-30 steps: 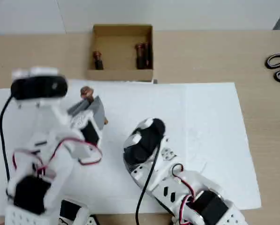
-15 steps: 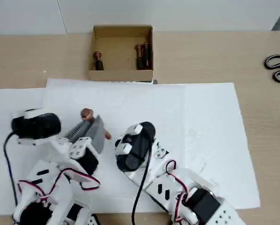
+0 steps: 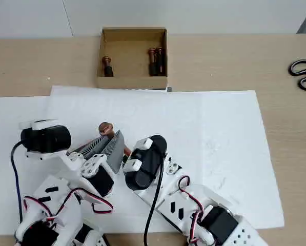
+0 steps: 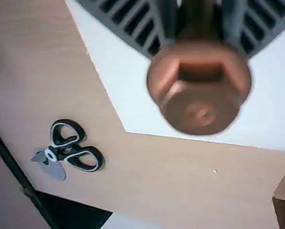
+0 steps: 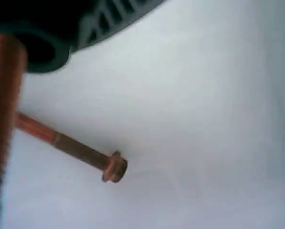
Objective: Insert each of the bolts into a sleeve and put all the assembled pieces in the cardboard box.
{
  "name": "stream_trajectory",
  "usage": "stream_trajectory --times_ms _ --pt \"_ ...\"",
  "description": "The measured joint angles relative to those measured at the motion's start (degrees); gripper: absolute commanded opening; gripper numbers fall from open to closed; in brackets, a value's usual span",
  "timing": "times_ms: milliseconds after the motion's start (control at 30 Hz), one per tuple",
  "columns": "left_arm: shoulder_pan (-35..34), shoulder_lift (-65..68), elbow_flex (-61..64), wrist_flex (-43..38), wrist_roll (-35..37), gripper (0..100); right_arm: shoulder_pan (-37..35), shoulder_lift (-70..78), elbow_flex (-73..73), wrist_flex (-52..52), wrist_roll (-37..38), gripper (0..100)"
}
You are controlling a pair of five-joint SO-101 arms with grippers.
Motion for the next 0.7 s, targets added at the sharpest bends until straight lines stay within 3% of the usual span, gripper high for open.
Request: stream_trajectory --times_ms 200,700 --pt "0.0 -0.2 0.0 0.0 -3.9 1 0.0 0.0 0.0 0.0 0.0 0.3" --pt "0.3 -0.3 0.4 5.5 -3.2 1 -0.1 0.0 0.0 0.0 0.0 0.3"
